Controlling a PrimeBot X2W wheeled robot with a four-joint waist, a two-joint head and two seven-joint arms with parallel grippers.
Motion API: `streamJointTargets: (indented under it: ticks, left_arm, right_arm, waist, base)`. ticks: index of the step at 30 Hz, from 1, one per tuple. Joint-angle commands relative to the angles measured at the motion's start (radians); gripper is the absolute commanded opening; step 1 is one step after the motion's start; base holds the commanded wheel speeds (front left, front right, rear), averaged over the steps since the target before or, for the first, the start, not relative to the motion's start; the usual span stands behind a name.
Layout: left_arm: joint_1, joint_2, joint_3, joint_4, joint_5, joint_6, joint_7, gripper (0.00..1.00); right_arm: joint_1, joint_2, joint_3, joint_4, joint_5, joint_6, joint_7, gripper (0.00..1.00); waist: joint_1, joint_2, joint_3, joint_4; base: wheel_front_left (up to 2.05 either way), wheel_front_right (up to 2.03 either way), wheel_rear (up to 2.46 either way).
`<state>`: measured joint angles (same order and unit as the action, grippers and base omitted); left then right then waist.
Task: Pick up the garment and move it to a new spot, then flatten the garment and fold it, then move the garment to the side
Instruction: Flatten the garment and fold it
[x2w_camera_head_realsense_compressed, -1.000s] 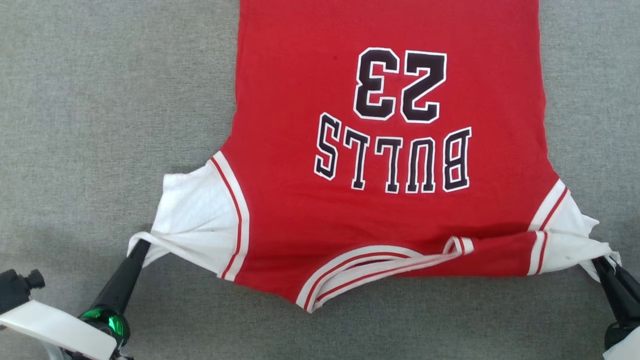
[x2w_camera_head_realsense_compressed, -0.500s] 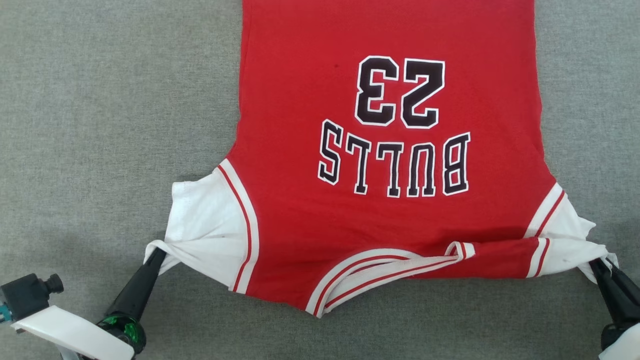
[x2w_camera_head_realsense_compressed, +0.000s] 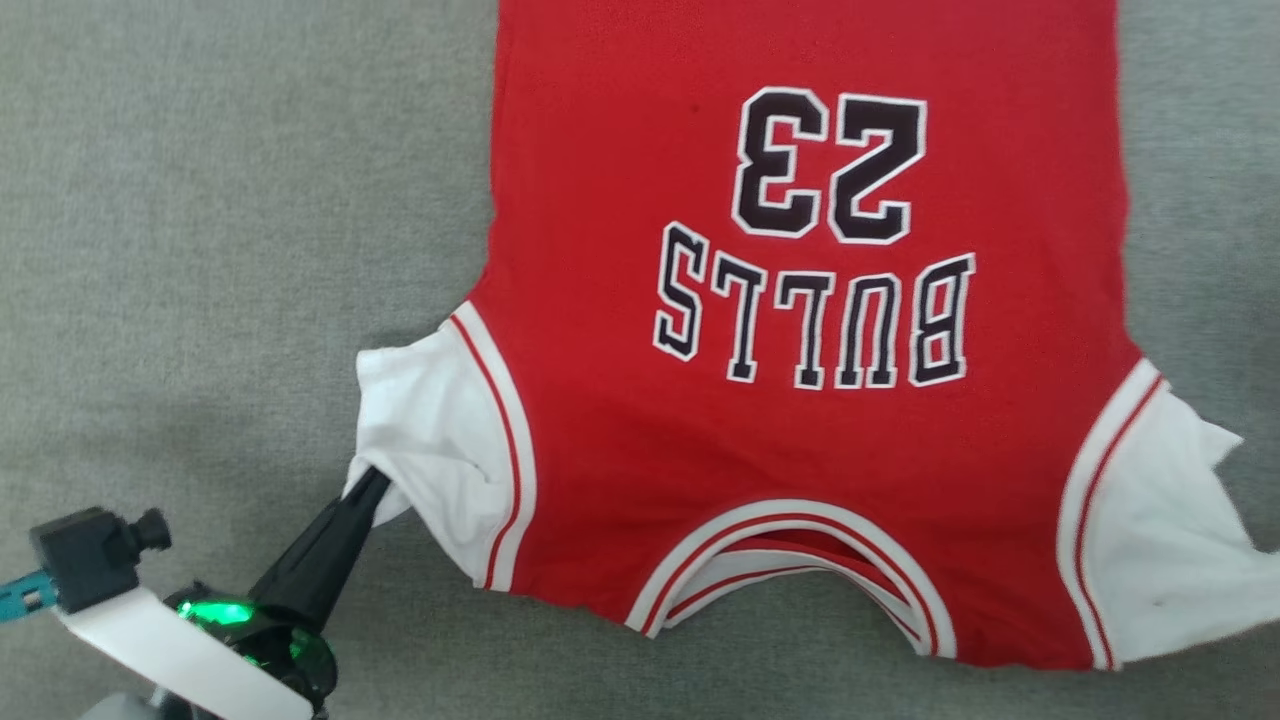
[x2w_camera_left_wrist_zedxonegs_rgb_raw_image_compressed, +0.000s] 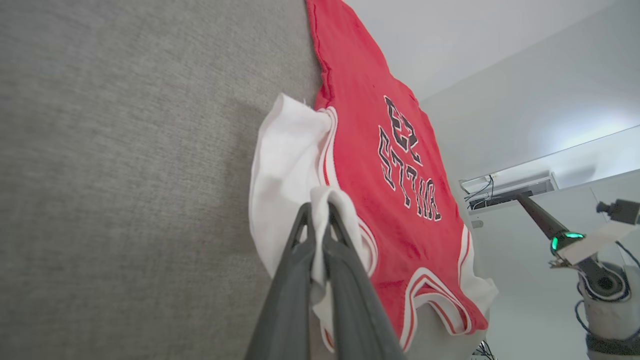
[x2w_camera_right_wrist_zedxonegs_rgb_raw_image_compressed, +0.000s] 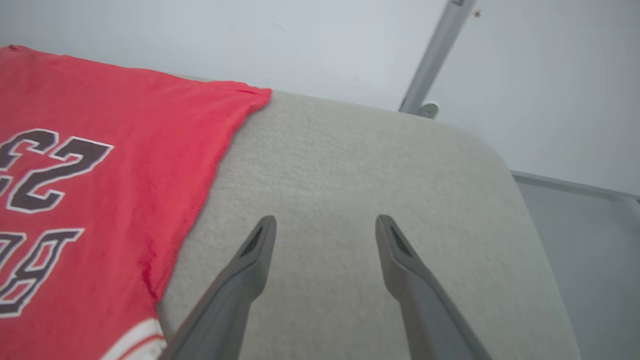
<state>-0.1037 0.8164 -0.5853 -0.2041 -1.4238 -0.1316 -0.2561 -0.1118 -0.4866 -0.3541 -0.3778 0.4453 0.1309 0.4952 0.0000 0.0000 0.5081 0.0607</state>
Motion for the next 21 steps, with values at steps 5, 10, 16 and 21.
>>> streamJointTargets:
  ticks: [5, 10, 16, 21]
  left_arm:
    - [-0.067, 0.014, -0.046, -0.038, 0.03, 0.002, -0.007, 0.0]
    - [-0.138, 0.001, -0.1, -0.064, 0.048, 0.002, -0.01, 0.0]
    - [-0.206, -0.027, -0.134, -0.074, 0.069, 0.002, -0.01, 0.0]
    - [-0.252, -0.05, -0.17, -0.074, 0.085, 0.002, -0.01, 0.0]
  right_arm:
    - [-0.289, -0.028, 0.118, 0.129, -0.057, 0.0, 0.17, 1.0]
    - [-0.578, -0.028, 0.207, 0.32, -0.116, 0.0, 0.327, 1.0]
    - [-0.841, 0.012, 0.222, 0.482, -0.211, 0.0, 0.494, 1.0]
    - [-0.984, 0.07, 0.192, 0.567, -0.325, 0.0, 0.58, 1.0]
  waist:
    - [0.0, 0.0, 0.065, 0.054]
    - [0.0, 0.0, 0.129, 0.119]
    - [0.0, 0.0, 0.194, 0.177]
    - [0.0, 0.0, 0.228, 0.204]
  base:
    - [0.0, 0.0, 0.0]
    - [0.0, 0.0, 0.0]
    - [0.0, 0.0, 0.0]
    - [0.0, 0.0, 0.0]
